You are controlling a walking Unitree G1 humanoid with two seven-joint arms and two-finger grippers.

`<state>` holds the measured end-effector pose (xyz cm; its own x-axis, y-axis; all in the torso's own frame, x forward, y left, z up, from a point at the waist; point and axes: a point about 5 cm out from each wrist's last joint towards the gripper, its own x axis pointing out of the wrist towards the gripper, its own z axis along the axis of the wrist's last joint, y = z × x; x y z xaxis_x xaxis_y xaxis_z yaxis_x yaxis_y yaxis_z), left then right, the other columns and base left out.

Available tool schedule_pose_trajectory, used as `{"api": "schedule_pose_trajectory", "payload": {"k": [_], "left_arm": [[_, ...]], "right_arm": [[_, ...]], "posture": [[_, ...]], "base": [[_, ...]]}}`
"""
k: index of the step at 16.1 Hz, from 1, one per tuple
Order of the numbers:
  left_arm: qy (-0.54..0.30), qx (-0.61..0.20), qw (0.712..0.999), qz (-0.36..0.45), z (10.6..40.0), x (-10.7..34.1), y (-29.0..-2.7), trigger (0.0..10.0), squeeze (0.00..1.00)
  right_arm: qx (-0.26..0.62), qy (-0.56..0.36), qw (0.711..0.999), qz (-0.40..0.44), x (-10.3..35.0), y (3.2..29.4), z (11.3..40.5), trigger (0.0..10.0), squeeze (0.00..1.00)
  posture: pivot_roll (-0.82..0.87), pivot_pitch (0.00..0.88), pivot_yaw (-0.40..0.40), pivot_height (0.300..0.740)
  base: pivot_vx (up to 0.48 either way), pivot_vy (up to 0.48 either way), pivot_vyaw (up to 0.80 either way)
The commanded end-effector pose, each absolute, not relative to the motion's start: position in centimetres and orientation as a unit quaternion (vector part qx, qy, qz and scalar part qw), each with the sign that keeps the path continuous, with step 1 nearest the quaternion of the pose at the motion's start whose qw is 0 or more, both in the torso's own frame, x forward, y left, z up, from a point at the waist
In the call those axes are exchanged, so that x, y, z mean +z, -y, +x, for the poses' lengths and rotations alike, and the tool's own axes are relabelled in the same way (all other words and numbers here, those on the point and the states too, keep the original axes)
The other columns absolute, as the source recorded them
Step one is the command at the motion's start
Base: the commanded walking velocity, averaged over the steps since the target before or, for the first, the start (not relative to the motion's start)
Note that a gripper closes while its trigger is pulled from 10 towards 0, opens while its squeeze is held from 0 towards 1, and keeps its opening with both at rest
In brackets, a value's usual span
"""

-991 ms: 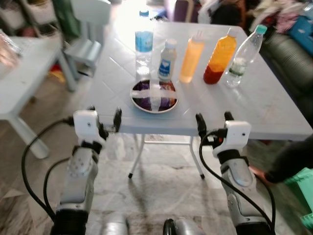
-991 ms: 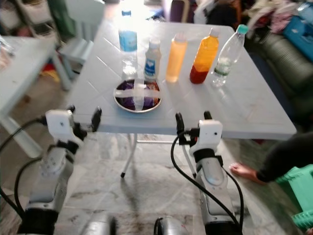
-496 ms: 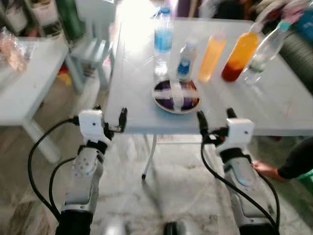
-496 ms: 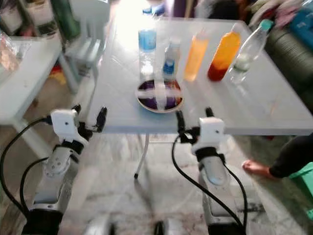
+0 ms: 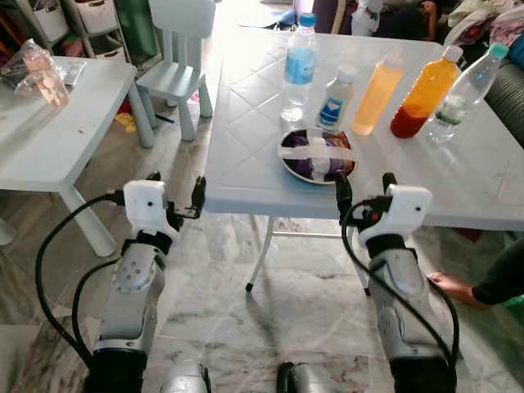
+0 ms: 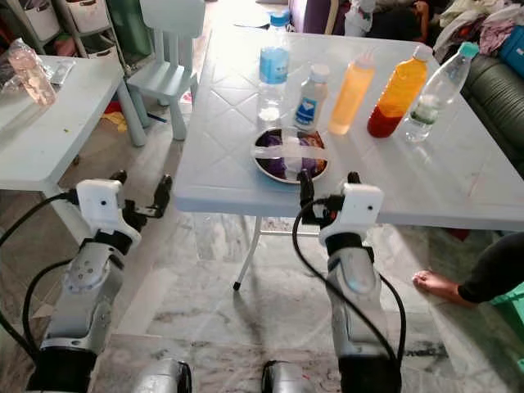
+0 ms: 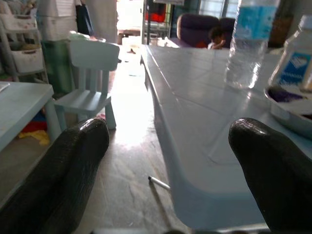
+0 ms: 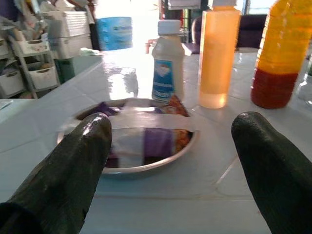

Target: Restocking fridge

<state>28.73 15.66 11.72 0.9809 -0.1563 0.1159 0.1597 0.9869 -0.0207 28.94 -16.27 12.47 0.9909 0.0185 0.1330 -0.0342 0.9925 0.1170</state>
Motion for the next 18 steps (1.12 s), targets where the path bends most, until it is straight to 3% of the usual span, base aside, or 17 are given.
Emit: {"api": "schedule_pose_trajectory", "payload": {"k": [1, 5, 7, 12, 18], "left_arm": [[0.052, -0.089, 0.995, -0.002, 28.4, 11.6, -15.6, 10.0, 0.0], [0.043, -0.092, 0.995, 0.007, 28.0, 11.3, -16.1, 10.0, 0.0], [0.04, -0.095, 0.995, 0.014, 27.8, 11.3, -16.3, 10.0, 0.0], [0.042, -0.101, 0.994, 0.018, 27.9, 11.6, -15.9, 10.0, 0.0], [0.043, -0.106, 0.993, 0.017, 28.1, 11.6, -15.7, 10.0, 0.0]], "right_arm": [[0.003, 0.057, 0.996, 0.071, 12.4, 17.0, 29.4, 10.0, 0.0], [-0.011, 0.02, 0.991, 0.131, 12.0, 16.9, 31.1, 10.0, 0.0], [0.006, 0.016, 0.989, 0.148, 12.3, 15.3, 32.2, 10.0, 0.0], [0.036, -0.009, 0.98, 0.196, 11.8, 12.7, 32.5, 10.0, 0.0], [0.007, -0.048, 0.966, 0.253, 11.2, 12.7, 32.5, 10.0, 0.0]], "posture": [[0.08, 0.093, -0.049, 0.74], [0.11, 0.11, -0.032, 0.74], [0.12, 0.111, -0.028, 0.74], [0.13, 0.106, -0.022, 0.74], [0.12, 0.109, -0.017, 0.74]], "base": [[0.0, 0.0, 0.0], [0.0, 0.0, 0.0], [0.0, 0.0, 0.0], [0.0, 0.0, 0.0], [0.0, 0.0, 0.0]]}}
